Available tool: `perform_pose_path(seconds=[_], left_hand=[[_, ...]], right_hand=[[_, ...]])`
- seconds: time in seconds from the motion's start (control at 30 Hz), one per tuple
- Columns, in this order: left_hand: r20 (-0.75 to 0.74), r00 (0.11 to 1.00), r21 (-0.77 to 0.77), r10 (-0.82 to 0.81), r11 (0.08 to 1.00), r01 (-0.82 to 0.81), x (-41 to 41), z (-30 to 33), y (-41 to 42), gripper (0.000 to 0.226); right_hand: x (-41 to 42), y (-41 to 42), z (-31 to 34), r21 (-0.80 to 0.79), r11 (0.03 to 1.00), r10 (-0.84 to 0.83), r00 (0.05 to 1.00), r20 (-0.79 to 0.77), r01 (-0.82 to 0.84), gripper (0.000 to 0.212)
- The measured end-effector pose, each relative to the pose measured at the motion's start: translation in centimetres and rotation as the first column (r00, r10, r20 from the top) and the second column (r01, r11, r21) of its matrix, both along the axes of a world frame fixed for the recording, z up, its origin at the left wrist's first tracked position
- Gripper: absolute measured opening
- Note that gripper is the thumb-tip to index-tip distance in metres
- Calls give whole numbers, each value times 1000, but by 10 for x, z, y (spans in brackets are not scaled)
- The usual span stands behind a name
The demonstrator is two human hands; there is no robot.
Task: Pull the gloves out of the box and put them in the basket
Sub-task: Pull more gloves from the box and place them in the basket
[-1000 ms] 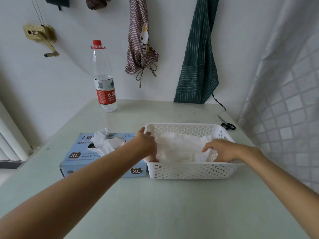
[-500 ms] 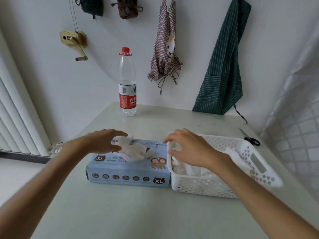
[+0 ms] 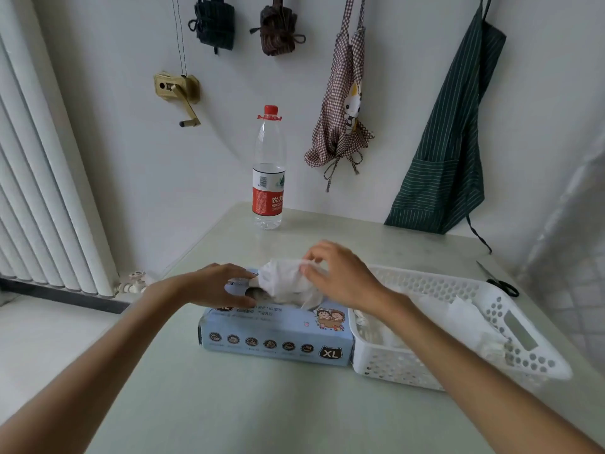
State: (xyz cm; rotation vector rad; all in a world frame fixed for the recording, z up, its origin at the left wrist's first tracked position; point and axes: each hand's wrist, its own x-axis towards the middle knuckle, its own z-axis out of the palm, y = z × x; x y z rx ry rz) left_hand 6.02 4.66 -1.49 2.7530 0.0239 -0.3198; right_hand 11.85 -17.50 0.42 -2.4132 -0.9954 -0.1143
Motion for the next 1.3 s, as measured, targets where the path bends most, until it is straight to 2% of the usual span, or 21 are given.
perform_pose_path(seconds=[0.03,0.07,0.13,0.2,0.3,0.4,0.47,0.6,0.7,0.77,0.9,1.0,1.13,1.2,1.3], left_hand=[[27,999,-28,28,999,-27,1,1,0,75],[65,997,-48,50,998,-47,2,3,0,85],[147,989,-102,35,995,-20,2,8,-2,100],[180,983,-181,-26,982,59,2,15,-8,103],[206,972,-270,-109,949,163,3,26,-22,86],[294,955,-444,-27,881,162,10,37,-32,54],[325,944,-568,55,810,148,13,43,-36,33],[387,906,-650,169,747,138,17,54,-48,28],[449,883,-615,137,765,194,18,65,-61,25],[500,856,-582,134,783,218,19,74,-70,20],[550,825,-549,128,800,242,22,89,-83,20],[523,847,-543,99,805,241,25,94,-91,18],[492,868,-563,60,783,265,32,92,-110,15],[504,860,-585,78,763,274,37,90,-123,15],[556,822,-566,127,782,262,46,86,-140,21]], right_hand=[[1,-1,5,-40,998,37,997,-68,-40,17],[1,-2,10,-15,999,41,995,-93,-43,15],[4,-5,22,152,988,-7,997,-74,19,15],[4,-6,37,264,964,3,992,-129,31,16],[6,-12,55,387,918,-13,984,-179,83,16],[6,-18,64,378,923,63,945,-322,67,17],[7,-23,65,394,912,59,913,-404,115,16],[13,-40,69,426,866,26,829,-559,261,11],[12,-51,72,375,908,109,762,-639,185,30],[7,-54,74,361,923,115,800,-589,133,37],[3,-65,84,497,837,-3,911,-413,228,18],[5,-83,95,576,763,-58,920,-389,292,19],[6,-109,105,626,720,-98,937,-335,299,25],[9,-123,104,631,715,-163,950,-266,300,33],[11,-140,98,573,758,-305,946,-114,313,45]])
